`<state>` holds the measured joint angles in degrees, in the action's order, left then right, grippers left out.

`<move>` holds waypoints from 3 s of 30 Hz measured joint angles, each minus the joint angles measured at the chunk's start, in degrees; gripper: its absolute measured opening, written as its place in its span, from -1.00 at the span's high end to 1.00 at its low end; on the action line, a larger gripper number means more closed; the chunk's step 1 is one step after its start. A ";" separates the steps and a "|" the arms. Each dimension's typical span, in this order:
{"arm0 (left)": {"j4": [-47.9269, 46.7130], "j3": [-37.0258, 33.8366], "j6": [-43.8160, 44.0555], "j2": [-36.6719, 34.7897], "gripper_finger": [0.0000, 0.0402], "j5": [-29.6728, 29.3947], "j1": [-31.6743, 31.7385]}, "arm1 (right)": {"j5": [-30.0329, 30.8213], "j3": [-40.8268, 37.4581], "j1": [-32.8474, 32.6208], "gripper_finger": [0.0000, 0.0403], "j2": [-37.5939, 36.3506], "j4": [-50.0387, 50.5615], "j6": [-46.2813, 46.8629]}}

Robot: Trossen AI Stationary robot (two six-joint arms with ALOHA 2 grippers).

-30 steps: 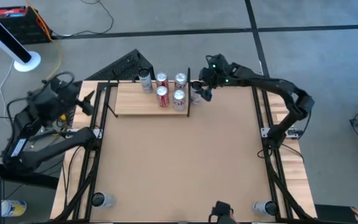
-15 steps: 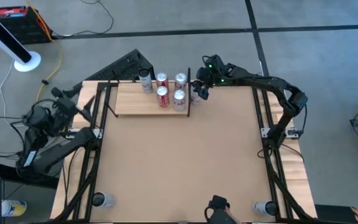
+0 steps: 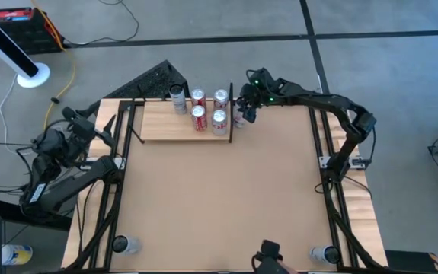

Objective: Place canned beverage on shelf
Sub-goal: Put the top white and pink soda can on the shelf

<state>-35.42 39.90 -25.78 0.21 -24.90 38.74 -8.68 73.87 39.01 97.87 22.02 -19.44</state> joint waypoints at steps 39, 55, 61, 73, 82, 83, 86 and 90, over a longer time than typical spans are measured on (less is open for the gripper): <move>-1.11 0.02 1.18 0.00 -0.44 0.52 -0.33 | 11.93 33.25 -28.57 -0.39 14.51 -17.17 -4.40; -1.73 0.04 1.16 0.00 -0.44 0.07 -1.32 | 1.30 59.69 -20.62 -0.39 36.56 2.25 -1.30; -1.73 0.04 1.14 0.00 -0.44 -1.07 -1.70 | 0.60 59.56 -19.43 -0.39 37.42 6.21 -0.46; -1.73 0.04 1.14 -0.02 -0.44 -1.27 -1.70 | 0.60 59.56 -19.41 -0.61 37.59 9.13 -1.44; -1.73 0.04 1.14 0.00 -0.44 -1.25 -1.70 | 0.60 59.63 -19.46 -0.93 37.53 9.07 -1.49; -1.74 0.04 1.15 0.00 -0.44 -1.25 -1.70 | 0.61 59.63 -19.46 -0.93 37.53 9.07 -1.53; -2.37 0.04 1.81 0.00 -0.44 -1.12 -1.70 | 0.62 59.58 -19.46 -0.91 37.16 9.66 -1.53; -2.07 0.04 4.98 0.02 -0.44 0.58 -1.68 | 0.60 59.56 -19.57 -0.90 34.72 12.44 -1.42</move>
<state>-37.49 39.94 -20.80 0.23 -24.32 37.06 -8.07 133.43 19.44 132.58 34.47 -20.86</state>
